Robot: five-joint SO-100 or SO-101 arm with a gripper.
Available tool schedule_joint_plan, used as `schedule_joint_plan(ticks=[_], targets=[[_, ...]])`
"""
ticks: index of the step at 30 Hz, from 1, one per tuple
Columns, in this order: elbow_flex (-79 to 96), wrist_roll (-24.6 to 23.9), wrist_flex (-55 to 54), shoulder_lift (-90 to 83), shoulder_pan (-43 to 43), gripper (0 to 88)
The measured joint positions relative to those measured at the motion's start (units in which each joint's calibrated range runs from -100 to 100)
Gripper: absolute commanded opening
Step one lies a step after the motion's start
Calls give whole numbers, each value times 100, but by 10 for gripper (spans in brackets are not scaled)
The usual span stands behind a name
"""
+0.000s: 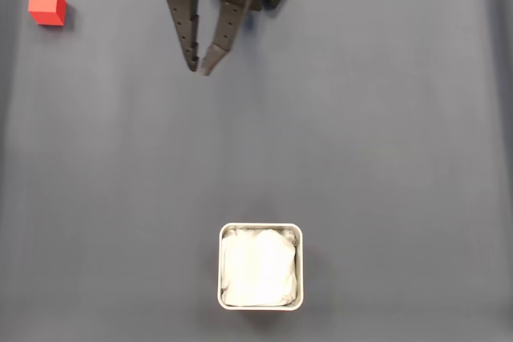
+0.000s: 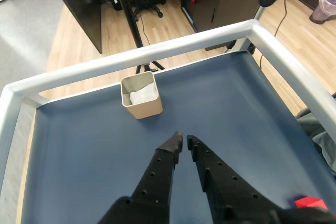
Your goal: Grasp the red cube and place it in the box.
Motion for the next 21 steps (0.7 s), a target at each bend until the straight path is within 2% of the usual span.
schedule_joint_plan(ticks=[21], targets=[[-63,-49,103,61,1424,0]])
